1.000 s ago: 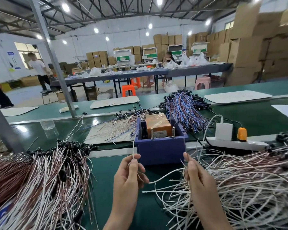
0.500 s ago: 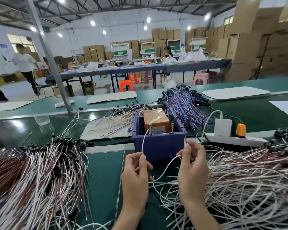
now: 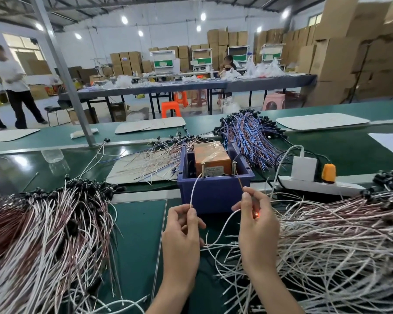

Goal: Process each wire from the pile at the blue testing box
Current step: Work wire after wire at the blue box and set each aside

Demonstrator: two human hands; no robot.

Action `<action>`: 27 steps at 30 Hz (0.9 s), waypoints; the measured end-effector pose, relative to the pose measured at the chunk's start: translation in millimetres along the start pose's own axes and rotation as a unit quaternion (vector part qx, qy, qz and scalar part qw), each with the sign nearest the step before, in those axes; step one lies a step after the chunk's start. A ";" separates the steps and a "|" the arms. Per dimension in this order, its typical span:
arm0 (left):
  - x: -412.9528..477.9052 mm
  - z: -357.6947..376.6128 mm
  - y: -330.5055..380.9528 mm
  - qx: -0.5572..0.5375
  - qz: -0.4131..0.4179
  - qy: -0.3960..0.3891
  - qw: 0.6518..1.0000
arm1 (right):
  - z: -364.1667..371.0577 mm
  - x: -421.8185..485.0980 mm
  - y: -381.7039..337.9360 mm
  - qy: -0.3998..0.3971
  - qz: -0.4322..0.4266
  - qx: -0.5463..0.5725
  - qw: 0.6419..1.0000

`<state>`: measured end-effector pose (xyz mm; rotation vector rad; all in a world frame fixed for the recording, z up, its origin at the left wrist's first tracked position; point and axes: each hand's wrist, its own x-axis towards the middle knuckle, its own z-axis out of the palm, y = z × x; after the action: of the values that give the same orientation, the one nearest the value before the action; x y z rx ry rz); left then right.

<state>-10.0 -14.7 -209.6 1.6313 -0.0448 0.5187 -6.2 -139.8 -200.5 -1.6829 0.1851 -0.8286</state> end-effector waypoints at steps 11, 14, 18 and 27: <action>0.4 -0.5 -0.8 0.001 -0.010 -0.003 1.000 | -0.8 -2.4 1.1 -0.003 -0.001 -0.010 1.000; 0.8 0.0 -1.8 0.005 -0.005 0.001 1.000 | -0.3 -2.4 0.7 -0.006 0.011 0.000 1.000; 0.3 -0.1 -2.1 -0.007 -0.003 0.015 1.000 | -2.1 -3.1 -0.8 -0.017 0.008 0.006 1.000; 8.2 -13.6 -5.5 -0.051 -0.065 0.078 0.994 | -22.6 -5.9 -18.6 -0.026 -0.030 0.024 0.999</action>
<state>-5.0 1.3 -211.4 1.4789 0.1474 0.5325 -29.9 -149.0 -184.9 -1.6693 0.0773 -0.8261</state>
